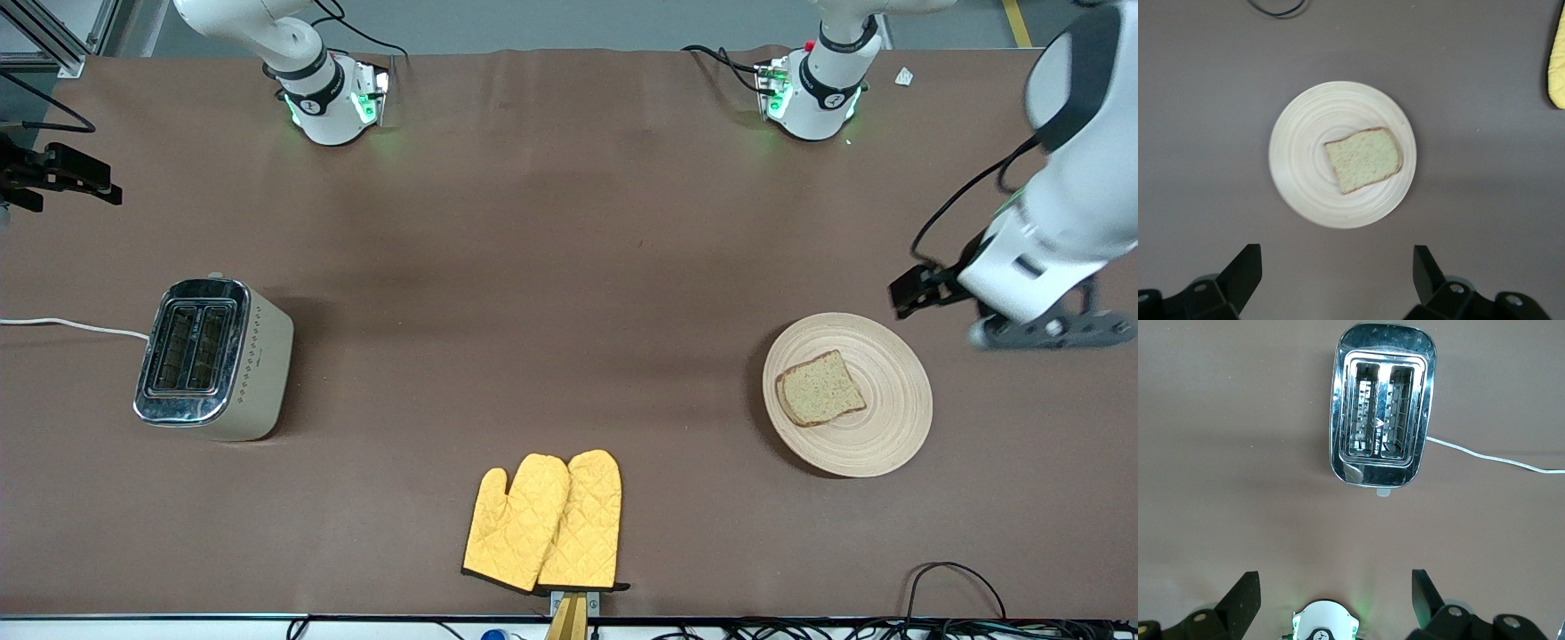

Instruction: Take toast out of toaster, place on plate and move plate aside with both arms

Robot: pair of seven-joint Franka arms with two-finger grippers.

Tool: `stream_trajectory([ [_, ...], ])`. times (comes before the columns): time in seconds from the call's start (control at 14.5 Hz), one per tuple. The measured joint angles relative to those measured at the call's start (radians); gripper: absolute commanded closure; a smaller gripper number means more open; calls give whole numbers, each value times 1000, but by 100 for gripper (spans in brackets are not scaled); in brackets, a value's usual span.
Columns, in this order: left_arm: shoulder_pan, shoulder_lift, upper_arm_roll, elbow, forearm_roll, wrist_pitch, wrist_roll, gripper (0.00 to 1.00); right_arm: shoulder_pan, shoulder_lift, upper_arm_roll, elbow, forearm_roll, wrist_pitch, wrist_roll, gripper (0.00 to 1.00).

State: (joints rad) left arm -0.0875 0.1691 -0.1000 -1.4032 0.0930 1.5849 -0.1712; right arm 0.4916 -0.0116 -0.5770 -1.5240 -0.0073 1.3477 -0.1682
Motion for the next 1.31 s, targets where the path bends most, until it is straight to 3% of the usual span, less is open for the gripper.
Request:
stream_trajectory([
  [0.34,33,-144,12,-50,-8,-146,59,0,0,0,-1,0,0,0,0,0],
  [0.62,123,-149,13,-67,-83,-148,143,0,-1,0,-2,0,0,0,0,0],
  [1.31,112,-149,-42,-71,-83,-148,47,0,-1,0,-2,0,0,-3,0,0],
])
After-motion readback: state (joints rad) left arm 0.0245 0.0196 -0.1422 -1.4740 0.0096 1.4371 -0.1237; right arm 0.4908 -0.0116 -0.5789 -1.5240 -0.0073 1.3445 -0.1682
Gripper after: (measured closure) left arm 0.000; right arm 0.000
